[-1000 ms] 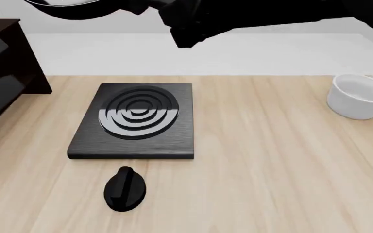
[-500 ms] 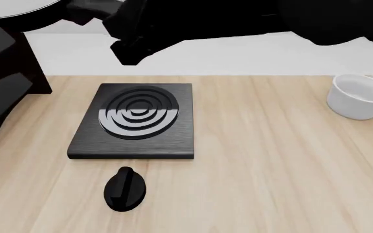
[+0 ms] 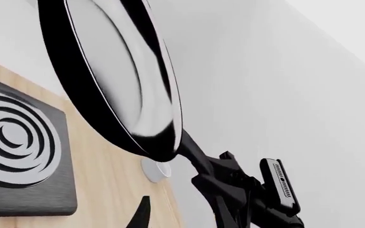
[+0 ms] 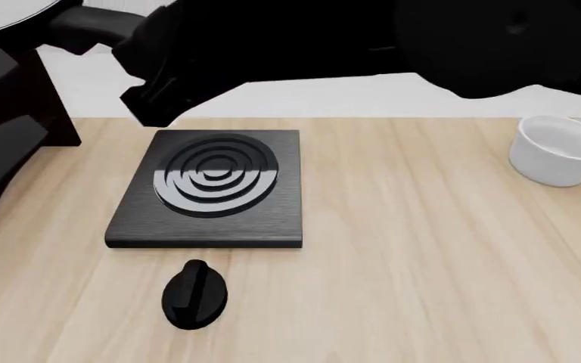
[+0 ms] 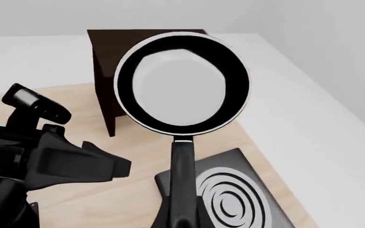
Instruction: Put the frying pan on the cabinet shelf.
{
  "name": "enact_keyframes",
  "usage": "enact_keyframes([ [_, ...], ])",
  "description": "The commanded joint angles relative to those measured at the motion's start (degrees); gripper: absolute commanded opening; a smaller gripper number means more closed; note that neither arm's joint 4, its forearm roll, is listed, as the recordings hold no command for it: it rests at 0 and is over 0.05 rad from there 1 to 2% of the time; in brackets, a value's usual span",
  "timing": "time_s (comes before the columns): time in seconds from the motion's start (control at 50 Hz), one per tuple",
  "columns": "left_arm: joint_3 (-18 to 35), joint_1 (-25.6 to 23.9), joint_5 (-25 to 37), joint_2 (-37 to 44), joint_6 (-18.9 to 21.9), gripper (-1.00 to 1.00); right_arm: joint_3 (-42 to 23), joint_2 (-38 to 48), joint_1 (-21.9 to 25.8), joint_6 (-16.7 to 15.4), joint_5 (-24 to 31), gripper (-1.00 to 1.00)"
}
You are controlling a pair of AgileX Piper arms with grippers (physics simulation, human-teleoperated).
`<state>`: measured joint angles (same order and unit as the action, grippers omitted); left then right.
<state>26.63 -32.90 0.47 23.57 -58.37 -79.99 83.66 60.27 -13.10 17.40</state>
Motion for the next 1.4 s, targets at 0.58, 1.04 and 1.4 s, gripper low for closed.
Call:
enact_keyframes([
  [0.58, -1.26, 0.82, -1.13, -0.09, -1.26, 1.00, 0.88, 1.05, 3.87, 1.03, -4.27, -1.00],
  [1.04, -1.89, 0.93, -1.80, 0.05, -2.25, 1.00, 1.77, 0.97, 6.37, 2.19, -5.14, -1.00],
  [1.4, -3.07, 1.06, -3.42, 0.85, -2.42, 1.00, 2.24, -0.67, 10.67, 6.14, -6.09, -1.00],
])
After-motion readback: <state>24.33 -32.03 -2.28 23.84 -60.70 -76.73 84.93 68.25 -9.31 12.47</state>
